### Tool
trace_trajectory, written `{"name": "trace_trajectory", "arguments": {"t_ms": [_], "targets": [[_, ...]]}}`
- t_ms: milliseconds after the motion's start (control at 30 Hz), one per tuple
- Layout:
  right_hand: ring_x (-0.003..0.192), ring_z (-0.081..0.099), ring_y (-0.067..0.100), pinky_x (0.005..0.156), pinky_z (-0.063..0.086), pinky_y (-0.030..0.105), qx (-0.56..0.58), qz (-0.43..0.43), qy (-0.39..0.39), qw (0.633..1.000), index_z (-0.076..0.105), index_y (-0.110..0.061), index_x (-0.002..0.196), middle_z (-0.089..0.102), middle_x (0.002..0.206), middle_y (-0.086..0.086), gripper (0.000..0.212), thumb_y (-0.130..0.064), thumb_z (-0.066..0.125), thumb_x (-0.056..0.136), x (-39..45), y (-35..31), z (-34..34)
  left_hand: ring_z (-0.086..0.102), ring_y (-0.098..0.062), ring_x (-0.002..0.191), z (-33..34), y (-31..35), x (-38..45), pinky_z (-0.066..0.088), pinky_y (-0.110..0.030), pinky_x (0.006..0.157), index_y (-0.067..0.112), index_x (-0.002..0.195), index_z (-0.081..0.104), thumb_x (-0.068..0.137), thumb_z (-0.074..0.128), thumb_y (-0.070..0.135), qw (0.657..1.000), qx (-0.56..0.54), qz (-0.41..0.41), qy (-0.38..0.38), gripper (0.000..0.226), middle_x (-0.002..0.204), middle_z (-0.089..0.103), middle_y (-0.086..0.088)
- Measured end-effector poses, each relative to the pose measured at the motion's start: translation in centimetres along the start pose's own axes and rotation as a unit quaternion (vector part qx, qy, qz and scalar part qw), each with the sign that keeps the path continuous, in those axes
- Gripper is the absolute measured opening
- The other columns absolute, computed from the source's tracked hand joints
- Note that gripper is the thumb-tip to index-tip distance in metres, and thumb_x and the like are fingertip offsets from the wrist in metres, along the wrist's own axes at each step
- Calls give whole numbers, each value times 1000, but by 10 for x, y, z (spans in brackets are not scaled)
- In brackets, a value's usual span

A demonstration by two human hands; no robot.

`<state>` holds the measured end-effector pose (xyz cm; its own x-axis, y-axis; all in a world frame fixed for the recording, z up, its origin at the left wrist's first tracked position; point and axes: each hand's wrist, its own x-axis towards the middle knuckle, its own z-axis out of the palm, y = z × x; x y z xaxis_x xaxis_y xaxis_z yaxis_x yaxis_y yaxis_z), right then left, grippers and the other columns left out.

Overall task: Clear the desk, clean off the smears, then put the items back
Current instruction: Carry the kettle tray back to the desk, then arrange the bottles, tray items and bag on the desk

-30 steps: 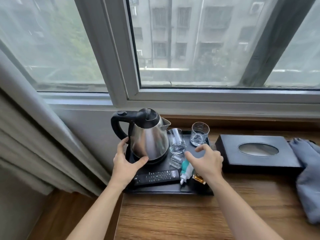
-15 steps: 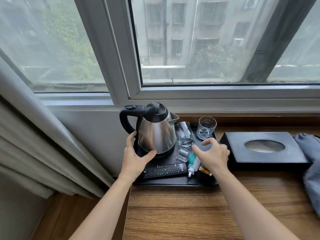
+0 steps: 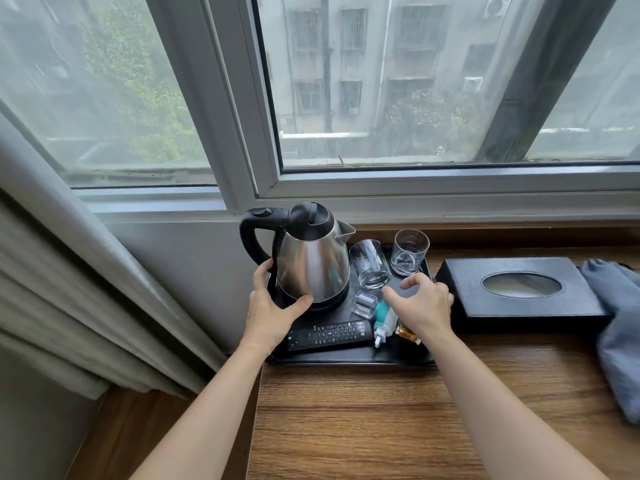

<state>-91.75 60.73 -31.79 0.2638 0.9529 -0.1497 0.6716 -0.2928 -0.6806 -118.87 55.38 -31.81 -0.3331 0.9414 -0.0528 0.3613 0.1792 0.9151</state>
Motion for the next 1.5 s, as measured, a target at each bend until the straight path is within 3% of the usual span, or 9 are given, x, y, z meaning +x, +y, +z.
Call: {"name": "trace_trajectory", "arguments": {"t_ms": [200, 300, 367, 467, 633, 867, 1100, 1333, 1500], "targets": [[135, 38, 35, 110, 39, 49, 20, -20, -27, 999, 59, -31, 111, 47, 135, 15, 41, -55, 70, 79, -9, -3, -8, 41, -23, 144, -7, 7, -3, 36, -38, 114, 46, 152, 24, 79, 91, 39, 999, 24, -13, -29, 100, 155, 43, -3], [132, 43, 30, 108, 41, 46, 11, -78, -11, 997, 59, -27, 121, 48, 134, 9, 47, -51, 71, 82, -22, -3, -19, 41, -27, 142, -2, 23, -18, 37, -52, 119, 34, 152, 35, 78, 89, 42, 993, 101, 7, 57, 92, 149, 45, -7], [123, 50, 23, 102, 44, 40, -1, -125, -6, 992, 59, -23, 123, 52, 126, 2, 46, -44, 72, 84, -35, -2, -29, 45, -26, 133, 7, 38, -32, 40, -49, 114, 26, 145, 47, 81, 86, 39, 985, 114, 71, 111, 76, 139, 50, -5], [118, 54, 18, 102, 46, 40, -33, -151, -8, 988, 58, -21, 126, 56, 124, -2, 43, -38, 71, 89, -53, 7, -47, 54, -19, 117, 27, 60, -44, 48, -38, 102, 24, 135, 56, 90, 79, 36, 977, 140, 159, 27, 52, 122, 56, 4], [112, 54, 19, 98, 48, 40, -97, -131, 12, 987, 58, -24, 128, 58, 120, -3, 39, -41, 65, 93, -81, 40, -83, 58, -22, 103, 66, 85, -68, 53, -41, 90, 21, 122, 64, 95, 72, 35, 934, 228, 268, -58, 31, 110, 67, 3], [110, 53, 24, 94, 45, 39, -189, -50, 54, 979, 59, -27, 127, 56, 118, -1, 38, -44, 61, 93, -111, 106, -138, 50, -20, 122, 141, 99, -104, 43, -35, 106, 21, 132, 61, 98, 67, 39, 864, 270, 350, -240, 39, 125, 60, 4], [107, 51, 17, 91, 43, 31, -172, -7, 83, 982, 57, -31, 124, 53, 117, -6, 35, -49, 60, 94, -127, 183, -207, 43, -9, 134, 232, 145, -150, 39, -28, 111, 29, 146, 50, 101, 61, 46, 830, 256, 370, -330, 49, 142, 52, 13], [117, 51, 20, 101, 45, 37, -152, 56, 106, 981, 56, -29, 131, 54, 123, -3, 38, -45, 58, 97, -127, 302, -321, 55, 3, 114, 359, 202, -218, 43, -13, 90, 41, 127, 56, 96, 70, 49, 833, 217, 334, -385, 35, 120, 58, 25], [122, 50, 18, 104, 47, 37, -143, 75, 110, 981, 55, -28, 135, 53, 129, -4, 39, -45, 56, 99, -130, 386, -413, 60, 10, 103, 452, 259, -278, 52, -14, 83, 45, 115, 60, 95, 73, 45, 845, 166, 313, -401, 24, 106, 65, 27]]}}
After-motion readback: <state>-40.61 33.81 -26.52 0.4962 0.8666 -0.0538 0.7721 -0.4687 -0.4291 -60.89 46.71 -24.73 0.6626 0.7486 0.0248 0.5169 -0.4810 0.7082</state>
